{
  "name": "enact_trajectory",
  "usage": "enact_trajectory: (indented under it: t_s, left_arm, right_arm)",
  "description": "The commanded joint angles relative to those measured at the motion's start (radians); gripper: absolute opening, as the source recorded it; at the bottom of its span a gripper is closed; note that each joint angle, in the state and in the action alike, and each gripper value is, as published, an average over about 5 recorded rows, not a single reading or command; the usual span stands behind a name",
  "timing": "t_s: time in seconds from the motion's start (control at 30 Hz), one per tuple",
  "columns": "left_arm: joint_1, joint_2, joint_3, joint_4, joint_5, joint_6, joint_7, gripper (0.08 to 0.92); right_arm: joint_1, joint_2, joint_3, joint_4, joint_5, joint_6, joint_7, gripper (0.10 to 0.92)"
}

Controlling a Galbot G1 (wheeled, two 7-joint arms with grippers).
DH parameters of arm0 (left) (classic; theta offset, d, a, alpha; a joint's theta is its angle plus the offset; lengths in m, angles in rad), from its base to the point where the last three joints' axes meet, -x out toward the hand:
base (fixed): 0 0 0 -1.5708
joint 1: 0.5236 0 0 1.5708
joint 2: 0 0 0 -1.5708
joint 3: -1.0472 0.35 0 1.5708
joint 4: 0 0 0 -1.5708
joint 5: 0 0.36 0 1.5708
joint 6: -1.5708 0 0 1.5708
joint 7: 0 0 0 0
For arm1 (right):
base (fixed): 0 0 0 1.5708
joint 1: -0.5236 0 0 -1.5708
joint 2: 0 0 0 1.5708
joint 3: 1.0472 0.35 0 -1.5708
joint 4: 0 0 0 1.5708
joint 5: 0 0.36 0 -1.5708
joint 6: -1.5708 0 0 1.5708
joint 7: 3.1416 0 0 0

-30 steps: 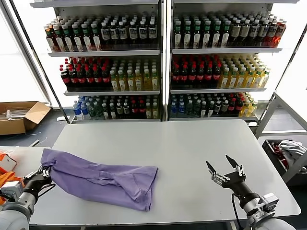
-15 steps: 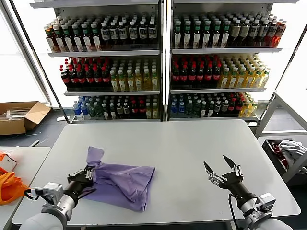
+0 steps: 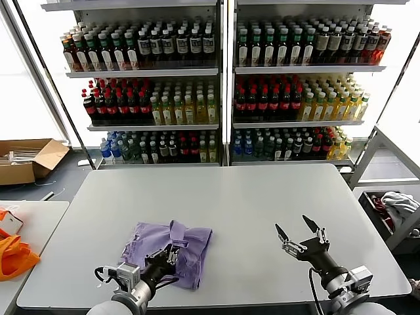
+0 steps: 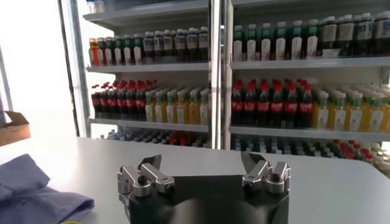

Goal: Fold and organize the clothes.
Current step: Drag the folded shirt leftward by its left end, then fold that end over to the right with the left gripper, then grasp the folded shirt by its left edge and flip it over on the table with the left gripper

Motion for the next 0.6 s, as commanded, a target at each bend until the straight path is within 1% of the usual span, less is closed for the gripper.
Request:
enact_trajectory:
  t_s: [0.03,0.17,0.27,0.33,0.37,0.43,0.53,0.6]
  left_arm:
    - [-0.036,-0.072,0.08,0.016,0.036,-0.018,-0.017,0.28]
    - [0.014,-0.042,0.023,-0.061,0.003,-0.03,0.014,0.402]
    - [0.056,-0.004,-0.06,-0.141,-0.041,-0.027,0.032,0.488]
    - [0.062,0.021,-0.138,-0.164,-0.058,-0.022,0.019,0.54]
    - [0.061,0.03,-0.182,-0.16,-0.064,-0.017,0.013,0.575]
    - [0.06,0.05,-0.283,-0.112,-0.068,-0.006,0.026,0.627]
    - [0.075,0.077,-0.393,0.001,-0.06,-0.008,0.091,0.714]
    - [0.087,0.092,-0.423,0.075,-0.05,-0.031,0.133,0.769]
  right_arm:
    - [-0.003,0.004,-0.007,0.004,-0.008,-0.001,-0.001,0.823]
    - [-0.004,0.005,-0.008,0.003,-0.007,0.001,-0.004,0.823]
    - [-0.003,0.003,-0.005,0.002,-0.003,0.003,-0.005,0.823]
    - [-0.002,0.003,-0.004,0.001,-0.001,0.005,-0.007,0.823]
    - [-0.002,0.003,-0.004,0.0,-0.001,0.006,-0.007,0.823]
    - [-0.001,0.003,-0.006,-0.002,-0.001,0.008,-0.009,0.823]
    - [-0.001,0.001,-0.007,-0.007,0.001,0.013,-0.011,0.823]
    - [0.001,-0.002,-0.007,-0.011,0.004,0.015,-0.012,0.823]
